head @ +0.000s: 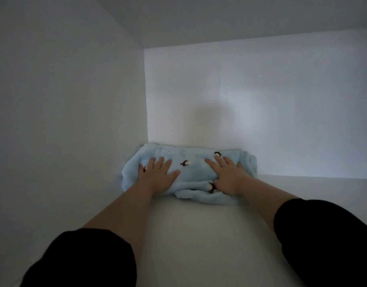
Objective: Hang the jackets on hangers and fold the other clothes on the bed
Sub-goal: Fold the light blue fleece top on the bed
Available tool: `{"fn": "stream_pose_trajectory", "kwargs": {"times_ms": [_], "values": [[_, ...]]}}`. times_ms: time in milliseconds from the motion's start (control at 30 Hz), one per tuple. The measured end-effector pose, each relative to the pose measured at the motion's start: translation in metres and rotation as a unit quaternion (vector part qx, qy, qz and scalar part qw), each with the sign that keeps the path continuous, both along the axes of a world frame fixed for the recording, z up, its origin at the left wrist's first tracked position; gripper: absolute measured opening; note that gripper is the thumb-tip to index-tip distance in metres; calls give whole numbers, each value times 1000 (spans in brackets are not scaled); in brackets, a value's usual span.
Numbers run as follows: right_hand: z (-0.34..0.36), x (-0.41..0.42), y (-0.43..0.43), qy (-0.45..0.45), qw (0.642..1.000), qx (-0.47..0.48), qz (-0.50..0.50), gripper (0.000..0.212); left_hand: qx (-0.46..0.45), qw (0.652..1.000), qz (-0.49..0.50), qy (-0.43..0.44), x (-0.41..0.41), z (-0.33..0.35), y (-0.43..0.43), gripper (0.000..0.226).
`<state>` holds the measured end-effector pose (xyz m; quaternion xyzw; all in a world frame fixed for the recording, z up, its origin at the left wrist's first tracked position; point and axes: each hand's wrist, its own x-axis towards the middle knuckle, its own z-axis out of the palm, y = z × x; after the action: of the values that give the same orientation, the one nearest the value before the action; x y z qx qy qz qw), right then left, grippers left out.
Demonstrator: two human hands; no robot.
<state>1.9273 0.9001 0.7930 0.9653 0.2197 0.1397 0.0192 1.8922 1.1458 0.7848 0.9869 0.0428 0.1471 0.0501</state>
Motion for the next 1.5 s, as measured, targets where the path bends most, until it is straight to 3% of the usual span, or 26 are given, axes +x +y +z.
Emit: {"fn": "stream_pose_trajectory", "kwargs": {"times_ms": [267,400,500,700,867,1133,1333,1500], "values": [[2,-11,6,-100,993,-41,-52,68,46,998,0,-39,12,-1,-2,70],[-6,-49,0,-77,994,-38,-61,62,117,992,-26,35,-11,6,-11,73],[-5,-81,-14,-29,998,-43,-37,62,106,988,-77,78,-40,12,-24,71],[13,-151,-59,-26,995,-55,-76,64,98,974,-201,31,-119,39,-80,78],[16,-232,-105,-78,986,-64,-135,60,187,942,-277,-40,-187,35,-157,77],[9,-429,-224,-128,938,-4,-323,49,129,917,-376,-13,-322,19,-286,72],[-31,-637,-310,-155,889,0,-430,48,103,853,-510,-40,-470,-22,-409,75],[-64,-808,-371,-155,822,-25,-548,49,66,776,-623,-74,-608,-53,-513,77]]}}
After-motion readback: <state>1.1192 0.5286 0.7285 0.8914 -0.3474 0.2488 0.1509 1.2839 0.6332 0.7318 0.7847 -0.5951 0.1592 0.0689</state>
